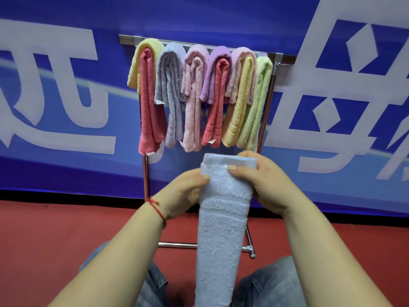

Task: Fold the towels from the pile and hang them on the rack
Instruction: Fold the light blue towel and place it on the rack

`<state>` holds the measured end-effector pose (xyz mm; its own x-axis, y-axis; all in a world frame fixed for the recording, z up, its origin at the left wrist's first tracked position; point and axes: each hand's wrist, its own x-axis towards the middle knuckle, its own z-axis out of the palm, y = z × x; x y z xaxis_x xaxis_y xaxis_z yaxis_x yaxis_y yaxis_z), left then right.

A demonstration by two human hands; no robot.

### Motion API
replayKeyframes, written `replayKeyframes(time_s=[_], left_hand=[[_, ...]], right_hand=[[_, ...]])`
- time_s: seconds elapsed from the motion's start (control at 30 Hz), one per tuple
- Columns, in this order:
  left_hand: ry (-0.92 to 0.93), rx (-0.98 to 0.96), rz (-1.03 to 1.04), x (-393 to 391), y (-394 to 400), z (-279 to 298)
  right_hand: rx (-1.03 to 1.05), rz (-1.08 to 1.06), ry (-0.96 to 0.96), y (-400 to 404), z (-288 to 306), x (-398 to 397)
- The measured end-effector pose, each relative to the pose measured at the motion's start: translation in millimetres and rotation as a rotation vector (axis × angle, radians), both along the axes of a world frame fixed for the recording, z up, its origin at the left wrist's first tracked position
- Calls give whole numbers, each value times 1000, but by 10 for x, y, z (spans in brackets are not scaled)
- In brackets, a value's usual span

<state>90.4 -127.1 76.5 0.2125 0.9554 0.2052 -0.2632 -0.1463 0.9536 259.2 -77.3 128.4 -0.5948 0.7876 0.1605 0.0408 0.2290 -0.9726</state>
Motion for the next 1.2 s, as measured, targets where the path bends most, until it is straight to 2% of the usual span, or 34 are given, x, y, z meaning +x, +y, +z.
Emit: replayKeyframes(time_s=[0.1, 0.2, 0.27, 0.37, 0.47, 0.53, 0.67, 0.77, 0.83, 1.0, 1.1, 1.2], left_hand=[[116, -135, -36, 35, 36, -44], [226, -163, 3, 74, 51, -94], [193, -187, 19, 94, 52, -68], [100, -214, 37, 101, 71, 78], [55, -196, 128, 95, 148, 276], [14, -206, 196, 71, 226, 417], [0, -278, 270, -17, 380, 634], [-18, -297, 279, -101, 446, 728], [-42, -315, 298, -175, 504, 739], [-92, -376, 412, -330, 565, 565], [-149, -481, 337, -322, 527, 359], [-229, -488, 208, -193, 421, 176]], right_hand=[[-81, 52, 45, 72, 180, -8], [-142, 52, 55, 192, 340, -19], [-248, 1, 85, 330, 363, -58], [-592, -24, 234, 488, 237, -96], [-815, 146, 247, 465, -90, -74], [-873, 282, 244, 362, -340, -46], [-853, 494, 202, 156, -577, -48], [-703, 445, -54, 97, -591, -60], [-601, 411, -145, 63, -521, -65], [-585, 377, 0, 73, -301, -73], [-577, 322, 92, 97, -141, -141], [-591, 293, 140, 184, 12, -236]])
